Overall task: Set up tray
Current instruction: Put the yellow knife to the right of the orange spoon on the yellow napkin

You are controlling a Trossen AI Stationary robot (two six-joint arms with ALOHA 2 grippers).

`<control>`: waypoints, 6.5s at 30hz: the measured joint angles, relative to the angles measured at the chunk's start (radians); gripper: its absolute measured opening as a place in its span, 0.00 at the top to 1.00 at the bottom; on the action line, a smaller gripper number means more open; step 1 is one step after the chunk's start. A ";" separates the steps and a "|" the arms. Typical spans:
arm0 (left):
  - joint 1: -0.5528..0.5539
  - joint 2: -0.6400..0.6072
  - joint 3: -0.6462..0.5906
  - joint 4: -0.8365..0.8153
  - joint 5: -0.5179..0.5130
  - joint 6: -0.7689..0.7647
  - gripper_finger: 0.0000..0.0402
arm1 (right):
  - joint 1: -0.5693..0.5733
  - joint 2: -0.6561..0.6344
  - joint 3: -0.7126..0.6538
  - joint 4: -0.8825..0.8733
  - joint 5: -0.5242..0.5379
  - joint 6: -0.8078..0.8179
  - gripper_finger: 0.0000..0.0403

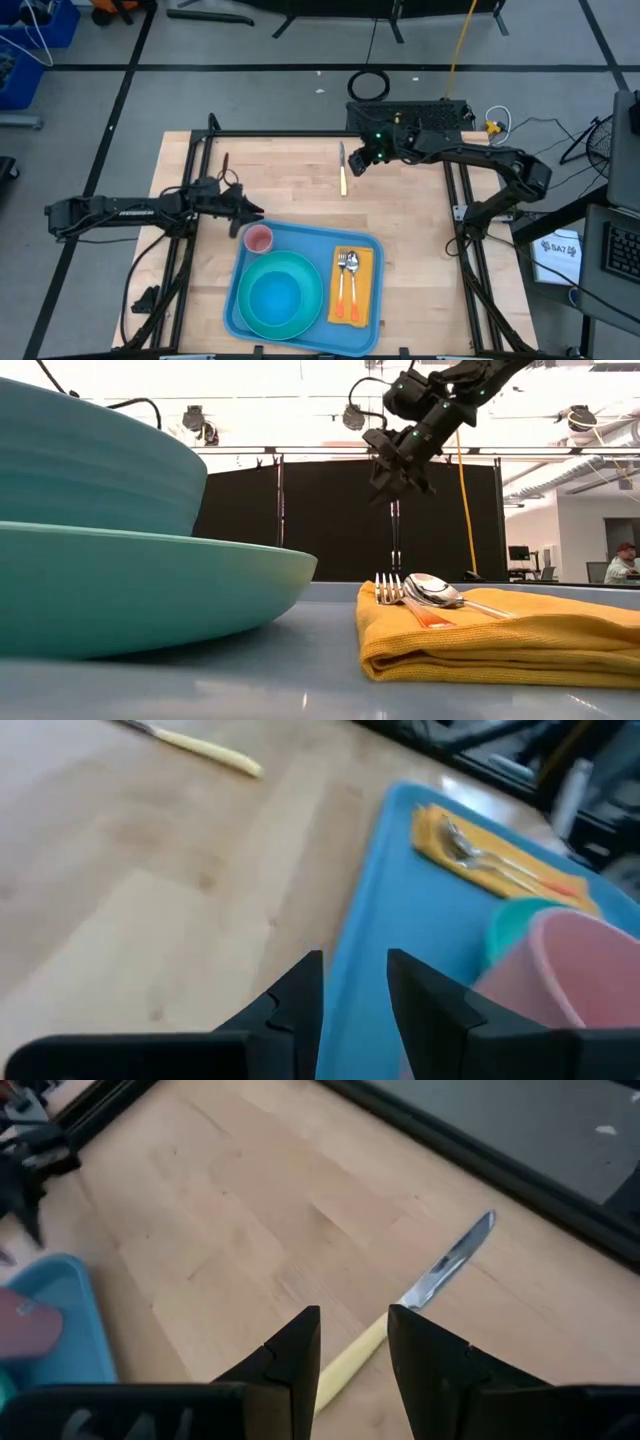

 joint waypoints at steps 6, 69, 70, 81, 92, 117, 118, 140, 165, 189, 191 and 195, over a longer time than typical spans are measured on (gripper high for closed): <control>0.000 -0.066 0.000 0.015 -0.069 -0.005 0.71 | 0.000 -0.005 -0.001 0.019 0.000 -0.010 0.73; 0.024 -0.468 0.033 -0.281 -0.115 0.054 0.71 | 0.061 0.582 0.536 -0.552 0.051 0.259 0.73; 0.024 -0.468 0.033 -0.281 -0.115 0.054 0.71 | 0.061 0.582 0.536 -0.552 0.051 0.259 0.73; 0.024 -0.468 0.033 -0.281 -0.115 0.054 0.71 | 0.061 0.623 0.536 -0.535 0.052 0.257 0.73; 0.024 -0.468 0.033 -0.281 -0.115 0.054 0.71 | 0.061 0.639 0.535 -0.534 0.052 0.258 0.73; 0.024 -0.468 0.033 -0.281 -0.116 0.054 0.71 | 0.073 0.633 0.441 -0.459 0.081 0.159 0.88; 0.024 -0.468 0.033 -0.280 -0.116 0.048 0.71 | 0.078 0.633 0.440 -0.457 0.099 0.149 0.88; 0.023 -0.468 0.033 -0.245 -0.124 -0.124 0.71 | 0.571 0.098 0.247 -0.339 0.266 0.120 0.88; 0.024 -0.468 0.033 -0.245 -0.123 -0.124 0.71 | 1.270 0.153 -0.117 -0.118 0.551 1.748 0.88; 0.024 -0.468 0.033 -0.243 -0.123 -0.125 0.71 | 1.263 0.447 0.142 -0.118 0.729 1.852 0.88; 0.024 -0.468 0.033 -0.244 -0.124 -0.124 0.71 | 1.264 0.446 0.142 -0.127 0.724 1.855 0.88; 0.024 -0.468 0.033 -0.244 -0.123 -0.125 0.71 | 1.263 0.436 0.152 -0.217 0.628 1.858 0.88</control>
